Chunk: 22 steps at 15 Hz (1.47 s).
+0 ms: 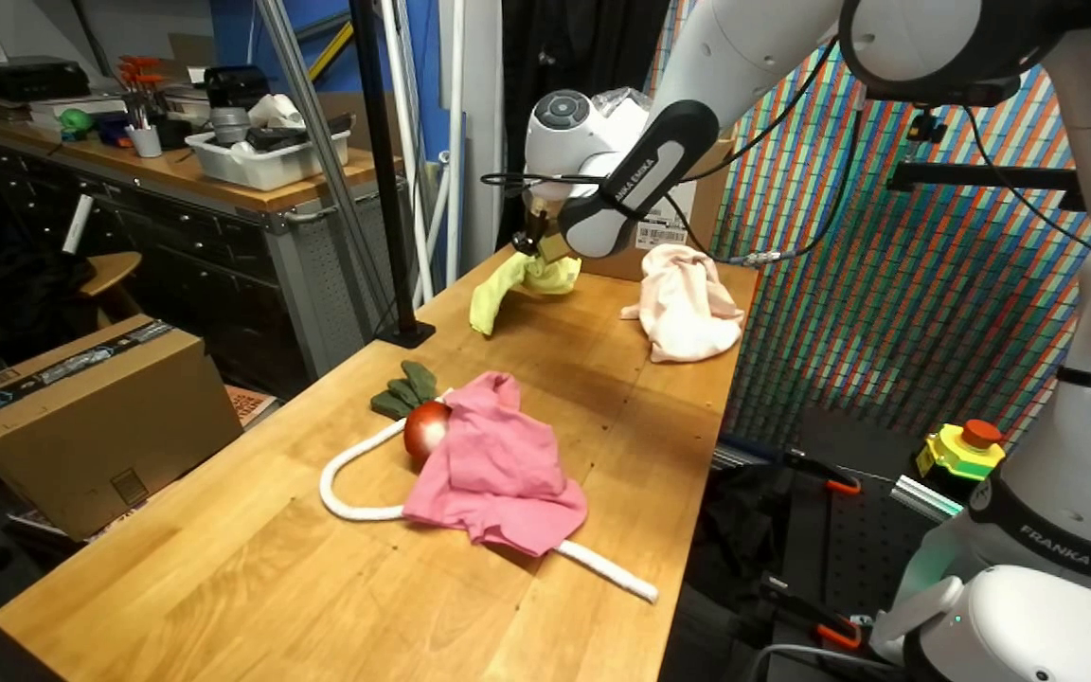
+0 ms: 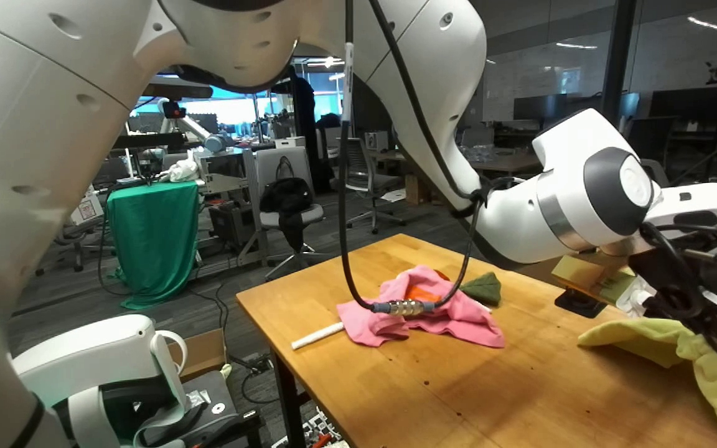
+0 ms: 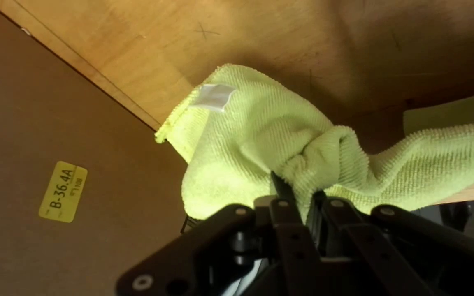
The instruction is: Separate the clothes and the plush toy
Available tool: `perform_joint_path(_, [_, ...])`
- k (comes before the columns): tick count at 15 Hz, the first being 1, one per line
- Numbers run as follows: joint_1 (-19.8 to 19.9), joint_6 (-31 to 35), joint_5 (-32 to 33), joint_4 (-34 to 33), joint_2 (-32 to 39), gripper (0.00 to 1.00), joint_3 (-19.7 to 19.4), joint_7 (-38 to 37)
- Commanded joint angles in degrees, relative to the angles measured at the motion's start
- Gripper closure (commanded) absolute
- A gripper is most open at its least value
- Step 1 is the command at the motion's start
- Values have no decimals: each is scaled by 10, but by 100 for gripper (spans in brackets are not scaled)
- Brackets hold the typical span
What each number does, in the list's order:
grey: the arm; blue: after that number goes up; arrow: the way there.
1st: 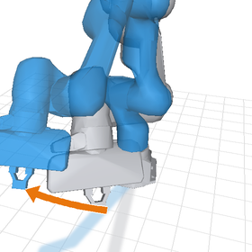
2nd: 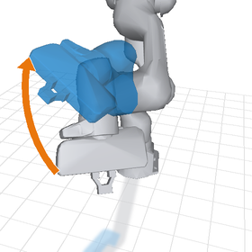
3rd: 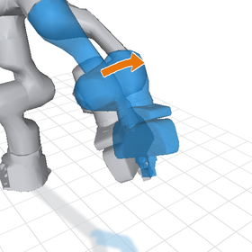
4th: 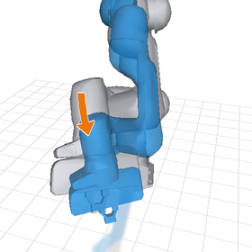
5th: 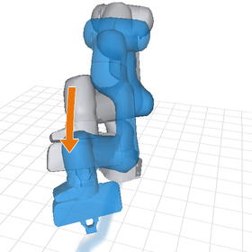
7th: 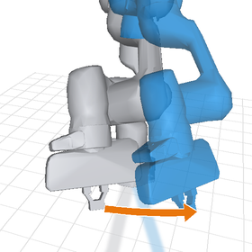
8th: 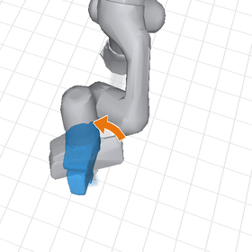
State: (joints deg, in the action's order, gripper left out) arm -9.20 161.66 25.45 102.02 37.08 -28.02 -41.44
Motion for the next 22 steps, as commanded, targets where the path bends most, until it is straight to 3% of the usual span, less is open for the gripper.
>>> perform_joint_path(1, [20, 20, -38, -19, 13, 89, 17, 24])
perform_joint_path(2, [22, 18, -45, -18, 13, 64, 20, 30])
perform_joint_path(4, [17, 9, -48, -11, 10, 60, 15, 38])
perform_joint_path(10, [-6, -26, -34, 23, -23, 15, 7, 67])
perform_joint_path(12, [-9, -39, -35, 48, -52, 1, 21, 89])
perform_joint_path(18, [2, -82, -53, 150, -178, 0, 105, 185])
perform_joint_path(22, [40, -137, -137, 218, -265, 0, 203, 296])
